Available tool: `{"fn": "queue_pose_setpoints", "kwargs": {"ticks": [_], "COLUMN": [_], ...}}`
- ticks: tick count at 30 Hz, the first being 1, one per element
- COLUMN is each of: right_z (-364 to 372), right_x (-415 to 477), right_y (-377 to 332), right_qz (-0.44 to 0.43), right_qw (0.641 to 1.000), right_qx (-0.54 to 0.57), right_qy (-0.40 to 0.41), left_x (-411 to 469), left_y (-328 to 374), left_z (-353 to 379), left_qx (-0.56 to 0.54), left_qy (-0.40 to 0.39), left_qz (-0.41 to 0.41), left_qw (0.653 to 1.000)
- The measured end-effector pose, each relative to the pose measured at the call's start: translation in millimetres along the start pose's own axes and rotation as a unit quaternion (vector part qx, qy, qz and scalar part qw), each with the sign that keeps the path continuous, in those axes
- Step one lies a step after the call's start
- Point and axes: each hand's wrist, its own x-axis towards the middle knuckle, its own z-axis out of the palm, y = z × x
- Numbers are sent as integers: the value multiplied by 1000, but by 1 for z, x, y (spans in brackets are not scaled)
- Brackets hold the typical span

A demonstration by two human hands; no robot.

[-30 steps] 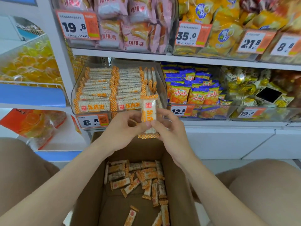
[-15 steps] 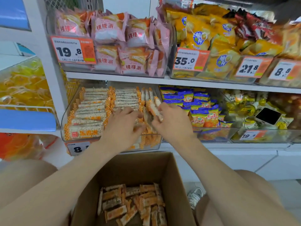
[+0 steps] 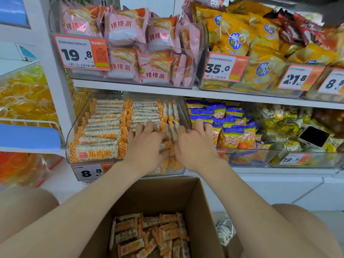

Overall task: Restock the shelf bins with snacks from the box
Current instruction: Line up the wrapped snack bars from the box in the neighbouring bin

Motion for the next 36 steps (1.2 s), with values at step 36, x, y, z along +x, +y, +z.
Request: {"fn": "queue_pose_setpoints", "kwargs": {"ticks": [36], "right_z": [47], "right_x": [-128], "right_y": [-60], "right_qz": [-113], "right_qw": [902], "right_qx": [157], "right_qy": [-386], "left_x": [-125], "left_y": [-23], "left_z": [55], "left_qx": [71], "left_qy": [-311], "left_qz": [52], "left_qw": [946]}}
